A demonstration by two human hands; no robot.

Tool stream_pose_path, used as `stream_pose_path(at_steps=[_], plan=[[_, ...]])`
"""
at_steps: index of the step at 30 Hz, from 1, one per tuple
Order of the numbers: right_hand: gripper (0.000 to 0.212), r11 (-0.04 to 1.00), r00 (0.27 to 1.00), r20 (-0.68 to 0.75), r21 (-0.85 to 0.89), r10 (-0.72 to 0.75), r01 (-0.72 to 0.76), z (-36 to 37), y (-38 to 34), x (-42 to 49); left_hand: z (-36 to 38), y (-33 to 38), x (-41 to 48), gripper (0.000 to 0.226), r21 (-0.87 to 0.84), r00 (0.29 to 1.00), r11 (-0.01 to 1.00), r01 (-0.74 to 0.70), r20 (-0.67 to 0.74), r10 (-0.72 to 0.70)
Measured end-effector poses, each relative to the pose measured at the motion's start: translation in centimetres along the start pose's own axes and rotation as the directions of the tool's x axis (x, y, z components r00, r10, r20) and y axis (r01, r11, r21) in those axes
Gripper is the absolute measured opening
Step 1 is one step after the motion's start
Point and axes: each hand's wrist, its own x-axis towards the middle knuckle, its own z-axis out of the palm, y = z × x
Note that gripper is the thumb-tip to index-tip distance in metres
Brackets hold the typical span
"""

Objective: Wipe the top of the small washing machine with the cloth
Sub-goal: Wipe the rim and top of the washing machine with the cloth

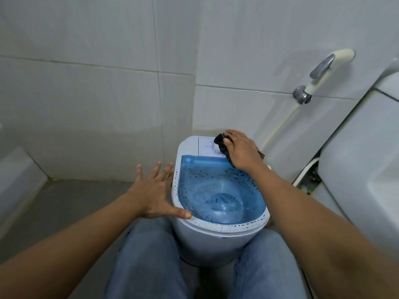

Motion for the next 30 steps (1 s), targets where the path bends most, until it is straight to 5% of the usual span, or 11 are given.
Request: stream_pose_path(at_steps=[6,19,26,30], plan=[[0.048,0.998,0.997,0.038,0.001,0.061,-0.061,0.0,0.3,-0.2,0.8,-0.3,-0.2,0.145,-0.018,1.000,1.000,0.007,-0.025,-0.007],[0.050,0.997,0.985,0.169,-0.061,-0.030,0.041,-0.7,2.7,-0.1,2.0,-0.7,-0.1,0.154,-0.011,0.996,1.000,0.000,-0.084,-0.001],[0.046,0.999,0.998,0.052,0.013,0.035,-0.035,-0.7,3.1,0.0,2.0,-0.6,-0.2,0.155,-0.023,0.996,1.000,0.012,-0.090,-0.014],[0.039,0.975,0.977,-0.041,0.080,0.209,-0.206,-1.0,2.6,-0.1,1.9,-0.5,-0.3,0.155,-0.034,0.997,0.999,0.021,-0.079,-0.024]])
